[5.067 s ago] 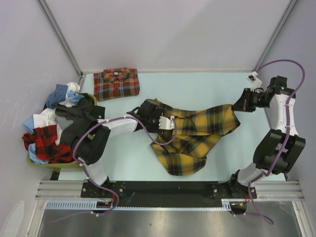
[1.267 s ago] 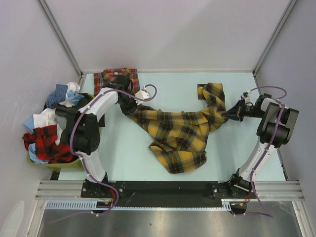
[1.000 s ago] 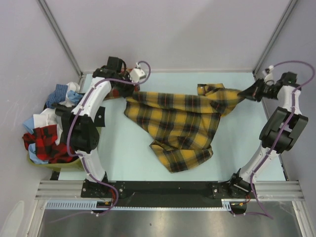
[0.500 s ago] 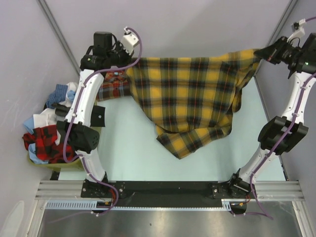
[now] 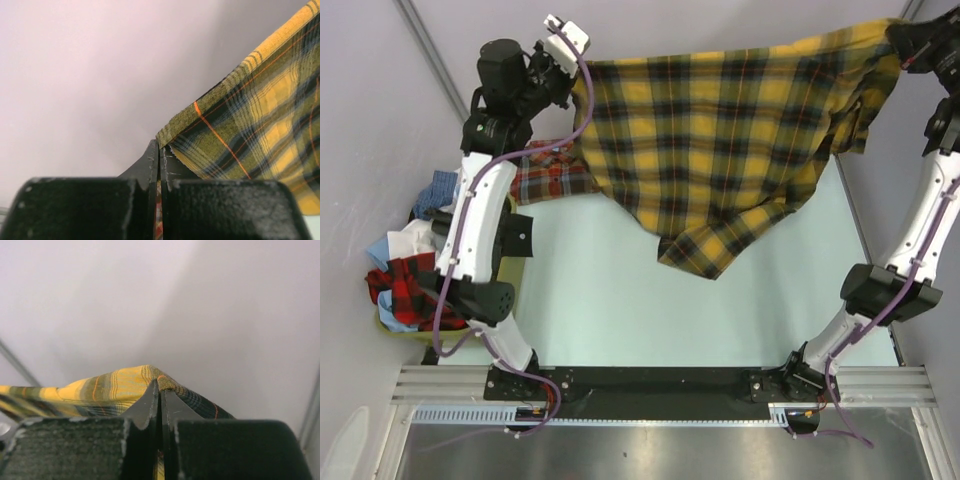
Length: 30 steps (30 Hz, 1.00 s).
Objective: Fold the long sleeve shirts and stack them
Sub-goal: Flatten the shirt out
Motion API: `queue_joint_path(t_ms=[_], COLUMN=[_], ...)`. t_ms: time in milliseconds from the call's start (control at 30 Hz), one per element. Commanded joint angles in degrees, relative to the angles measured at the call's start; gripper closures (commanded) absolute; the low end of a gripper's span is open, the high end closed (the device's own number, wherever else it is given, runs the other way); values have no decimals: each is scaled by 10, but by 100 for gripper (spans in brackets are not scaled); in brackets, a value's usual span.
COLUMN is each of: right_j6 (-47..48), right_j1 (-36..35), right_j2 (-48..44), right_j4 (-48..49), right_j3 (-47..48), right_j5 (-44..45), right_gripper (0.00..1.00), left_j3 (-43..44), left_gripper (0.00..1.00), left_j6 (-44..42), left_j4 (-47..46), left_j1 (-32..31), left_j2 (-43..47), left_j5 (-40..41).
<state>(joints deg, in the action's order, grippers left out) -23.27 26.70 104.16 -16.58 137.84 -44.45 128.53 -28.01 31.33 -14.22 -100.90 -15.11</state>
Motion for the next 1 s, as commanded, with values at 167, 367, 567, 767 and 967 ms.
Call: queue_joint_path(t_ms=[167,367,567,767,967], right_j6=[93,159,210,231,231], right_j1=[69,104,104,104,64], right_j2=[-246,-349,-379,-275,-164], right_j4=[194,247,271,245,177], right_j3=[-133,-173,-155,-6,-19], right_j5=[179,247,287,280,91], right_gripper=[100,100,100,100,100], left_j3=[-79,-146,-90,-7,-140], left_gripper=[100,100,100,100,100], left_j6=[8,-28,-10,-14,-35], left_j4=[-110,-159,-176,-152,-129], left_j1=[-10,-58,-73,-85,-84], left_j2=[165,279,306,265,231], left_j5=[26,41,61,69,61])
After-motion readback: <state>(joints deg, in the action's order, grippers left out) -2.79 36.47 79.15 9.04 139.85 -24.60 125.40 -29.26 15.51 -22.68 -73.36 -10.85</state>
